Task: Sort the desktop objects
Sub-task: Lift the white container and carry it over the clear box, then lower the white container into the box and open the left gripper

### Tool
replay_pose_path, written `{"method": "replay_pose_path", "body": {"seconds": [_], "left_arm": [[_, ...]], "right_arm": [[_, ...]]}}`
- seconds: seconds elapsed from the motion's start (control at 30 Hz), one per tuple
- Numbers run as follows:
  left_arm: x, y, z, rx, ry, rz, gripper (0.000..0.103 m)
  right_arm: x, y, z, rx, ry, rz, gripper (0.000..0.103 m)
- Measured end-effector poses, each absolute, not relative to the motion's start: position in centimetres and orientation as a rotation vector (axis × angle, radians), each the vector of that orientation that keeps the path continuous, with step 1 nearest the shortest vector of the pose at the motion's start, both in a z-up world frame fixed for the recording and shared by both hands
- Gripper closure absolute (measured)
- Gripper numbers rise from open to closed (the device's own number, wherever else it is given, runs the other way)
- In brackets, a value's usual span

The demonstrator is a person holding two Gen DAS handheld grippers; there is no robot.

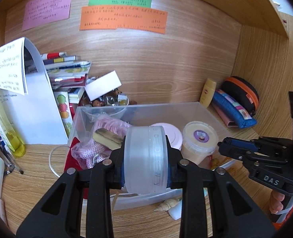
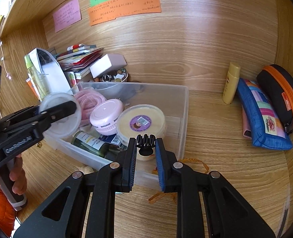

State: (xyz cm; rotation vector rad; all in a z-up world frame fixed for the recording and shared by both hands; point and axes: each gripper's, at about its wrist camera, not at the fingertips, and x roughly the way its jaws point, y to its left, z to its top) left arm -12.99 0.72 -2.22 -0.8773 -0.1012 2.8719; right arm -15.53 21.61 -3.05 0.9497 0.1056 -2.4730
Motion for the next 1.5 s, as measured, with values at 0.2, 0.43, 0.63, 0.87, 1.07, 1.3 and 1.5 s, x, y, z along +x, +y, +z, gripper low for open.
{"method": "replay_pose_path", "body": {"seconds": [0.2,0.43,0.63,0.87,1.07,1.3,1.5], "left_arm": [[-13.5,1.0,-3.0,-0.911,-0.087,2.863,0.074],[-14.1,2.2,-4.3,-0.993,0.001,2.839,0.074],[-13.3,2.7,-4.1,-0.957,0.044,2.851,0.074],[-12.5,2.4,-3.3,-0.899,0.045,2.878,0.071],[-11.5,1.7,-2.5,-0.847,0.035,2.916,0.064],[-11.1,1.2,-1.9,-0.848,0.026,2.924,0.061],[-9.9,0.2,-1.0,-0.797,0.039,2.973,0.049]], "right_arm": [[-15.5,21.3,-3.2,0.956,0.128,-2.477,0.086],[-15.6,21.2,-3.3,0.951,0.135,-2.483,0.086],[-15.6,21.3,-3.2,0.949,0.137,-2.492,0.082],[-15.5,21.5,-3.1,0.947,0.133,-2.499,0.075],[-15.0,21.4,-2.7,0.913,0.139,-2.505,0.062],[-15.0,21.6,-2.6,0.906,0.132,-2.511,0.057],[-14.4,21.0,-2.6,0.887,0.163,-2.506,0.049]]}}
